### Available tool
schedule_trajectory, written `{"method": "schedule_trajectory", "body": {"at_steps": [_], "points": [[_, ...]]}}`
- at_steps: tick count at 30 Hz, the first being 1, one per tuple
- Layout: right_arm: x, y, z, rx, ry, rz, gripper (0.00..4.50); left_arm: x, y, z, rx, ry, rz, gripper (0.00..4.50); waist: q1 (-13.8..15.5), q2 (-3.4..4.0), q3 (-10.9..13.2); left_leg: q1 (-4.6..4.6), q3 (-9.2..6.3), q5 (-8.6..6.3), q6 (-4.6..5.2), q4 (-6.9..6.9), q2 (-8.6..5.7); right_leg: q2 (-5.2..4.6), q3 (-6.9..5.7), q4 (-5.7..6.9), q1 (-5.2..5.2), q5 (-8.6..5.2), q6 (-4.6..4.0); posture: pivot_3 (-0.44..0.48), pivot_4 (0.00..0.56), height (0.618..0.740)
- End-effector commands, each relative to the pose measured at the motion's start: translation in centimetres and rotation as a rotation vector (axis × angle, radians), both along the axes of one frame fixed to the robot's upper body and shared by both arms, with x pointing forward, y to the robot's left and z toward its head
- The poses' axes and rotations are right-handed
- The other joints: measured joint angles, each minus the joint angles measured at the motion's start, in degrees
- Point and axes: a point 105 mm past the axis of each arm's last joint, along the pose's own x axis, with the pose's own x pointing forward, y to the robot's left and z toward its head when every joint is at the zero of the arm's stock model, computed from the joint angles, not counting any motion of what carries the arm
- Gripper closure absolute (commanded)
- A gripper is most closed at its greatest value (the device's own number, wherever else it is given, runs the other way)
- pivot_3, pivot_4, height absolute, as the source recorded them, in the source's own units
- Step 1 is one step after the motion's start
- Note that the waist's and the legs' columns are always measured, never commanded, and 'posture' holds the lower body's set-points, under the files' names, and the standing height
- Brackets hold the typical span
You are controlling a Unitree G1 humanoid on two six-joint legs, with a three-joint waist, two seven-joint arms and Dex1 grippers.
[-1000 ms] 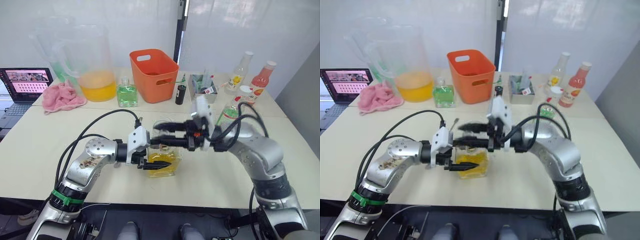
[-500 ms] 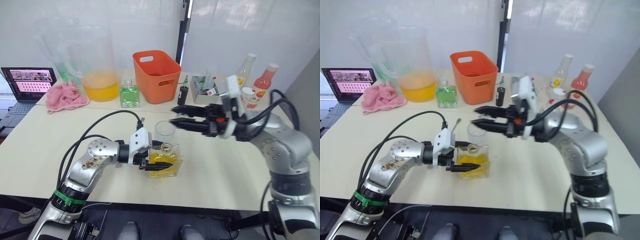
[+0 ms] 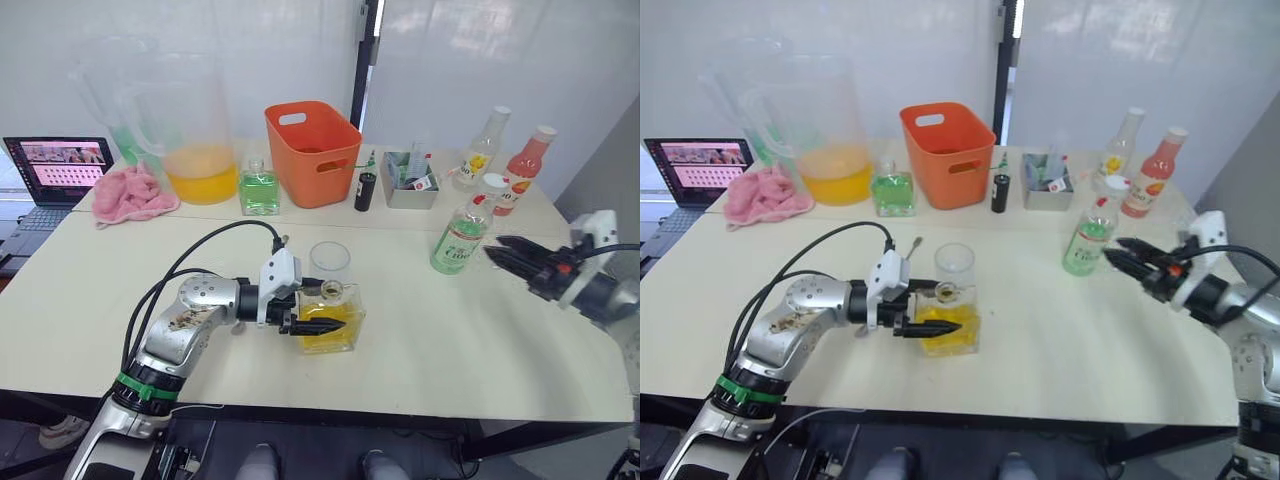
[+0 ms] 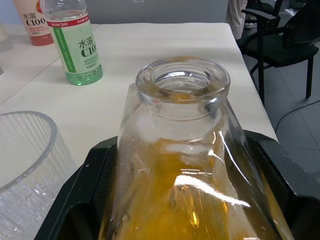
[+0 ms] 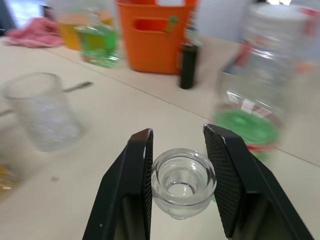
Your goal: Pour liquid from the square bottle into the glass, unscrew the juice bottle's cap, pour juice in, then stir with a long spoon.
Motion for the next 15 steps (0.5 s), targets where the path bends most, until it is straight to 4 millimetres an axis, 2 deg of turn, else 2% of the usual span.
{"method": "schedule_trajectory", "body": {"at_steps": [1,4,8,12,15], "points": [[1.1,-4.2,0.9,0.008,-0.086,-0.201,3.41,-0.6,-0.9,1.1,-0.022,-0.053,-0.048,1.70,-0.1,0.06,0.0,0.00,0.00,0.00,0.00,-0.01,0.00,0.00,0.00,0.00,0.00,0.00,0.00,0.000,0.150,0.738],[2.2,-5.8,0.3,0.024,-0.079,-0.286,3.41,-0.5,-1.0,1.2,-0.016,-0.067,-0.033,1.70,-0.3,0.29,0.0,0.02,0.02,0.00,0.00,0.00,-0.01,0.00,0.03,0.00,0.01,0.01,0.00,0.000,0.150,0.738],[4.2,-7.9,-1.8,0.025,-0.020,-0.449,3.41,-0.9,-1.2,1.7,-0.030,-0.087,-0.036,1.70,-0.4,0.34,0.0,0.03,0.02,0.01,0.00,-0.03,-0.03,0.00,0.04,-0.02,0.02,0.04,0.07,0.000,0.150,0.738],[4.8,-8.8,-3.6,0.032,0.023,-0.533,3.41,-1.2,-1.2,1.8,-0.024,-0.093,-0.033,1.70,-0.4,0.35,0.0,0.02,0.01,0.01,0.00,-0.11,-0.03,0.00,0.04,-0.06,0.01,0.04,0.07,0.000,0.150,0.738],[4.6,-9.7,-5.4,0.043,0.064,-0.604,3.41,-1.2,-0.9,1.7,-0.013,-0.094,-0.018,1.70,-0.5,0.36,0.0,0.02,0.01,0.00,0.00,-0.20,-0.04,0.00,0.05,-0.09,0.01,0.06,0.02,0.000,0.150,0.738]]}}
